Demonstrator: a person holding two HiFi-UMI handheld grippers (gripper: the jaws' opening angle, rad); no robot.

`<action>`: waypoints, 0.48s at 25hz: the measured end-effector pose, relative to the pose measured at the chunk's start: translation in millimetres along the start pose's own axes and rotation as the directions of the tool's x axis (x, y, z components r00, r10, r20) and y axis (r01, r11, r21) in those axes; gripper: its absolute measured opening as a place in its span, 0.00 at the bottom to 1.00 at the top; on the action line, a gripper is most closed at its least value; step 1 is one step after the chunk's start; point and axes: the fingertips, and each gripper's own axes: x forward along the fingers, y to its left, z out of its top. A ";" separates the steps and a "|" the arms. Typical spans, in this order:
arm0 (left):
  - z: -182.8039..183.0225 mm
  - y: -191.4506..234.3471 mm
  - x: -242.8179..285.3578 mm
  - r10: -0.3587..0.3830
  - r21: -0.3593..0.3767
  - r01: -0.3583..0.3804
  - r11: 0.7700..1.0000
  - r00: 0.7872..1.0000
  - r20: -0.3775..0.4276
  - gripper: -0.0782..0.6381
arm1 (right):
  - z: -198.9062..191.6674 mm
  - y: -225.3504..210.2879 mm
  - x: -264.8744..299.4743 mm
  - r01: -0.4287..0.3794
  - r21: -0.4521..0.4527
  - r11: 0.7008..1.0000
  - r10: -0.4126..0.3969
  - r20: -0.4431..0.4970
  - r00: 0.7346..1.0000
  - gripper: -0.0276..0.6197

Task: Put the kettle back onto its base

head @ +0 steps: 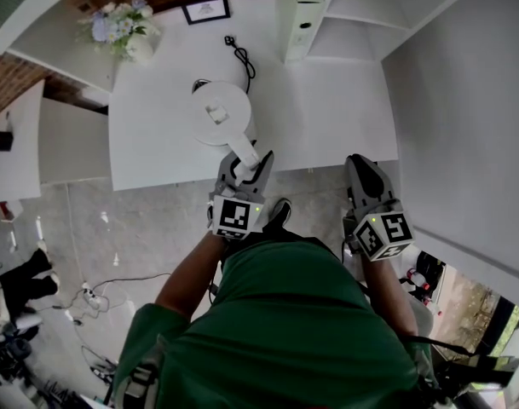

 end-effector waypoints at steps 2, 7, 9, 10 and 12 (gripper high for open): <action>-2.1 -1.1 -0.7 -0.004 -0.007 0.004 1.000 1.000 -0.017 0.33 | 1.1 1.5 2.8 -0.006 0.002 1.000 0.006 0.001 1.000 0.13; -12.2 -3.7 -10.1 -0.050 -0.081 0.046 0.996 0.998 -0.047 0.34 | 0.2 10.6 4.9 -0.026 0.004 1.000 0.026 0.007 1.000 0.13; -15.1 -2.3 -13.9 -0.055 -0.089 0.050 0.995 0.997 -0.053 0.35 | 1.5 14.8 7.9 -0.034 0.002 0.999 0.034 0.009 0.999 0.13; -16.3 -0.6 -15.2 -0.055 -0.090 0.050 0.995 0.997 -0.057 0.35 | 2.6 16.6 10.4 -0.037 0.001 0.999 0.037 0.010 0.999 0.13; -18.0 4.1 -18.1 -0.052 -0.089 0.046 0.995 0.997 -0.064 0.37 | 5.3 20.5 15.7 -0.044 -0.002 0.999 0.044 0.011 0.999 0.13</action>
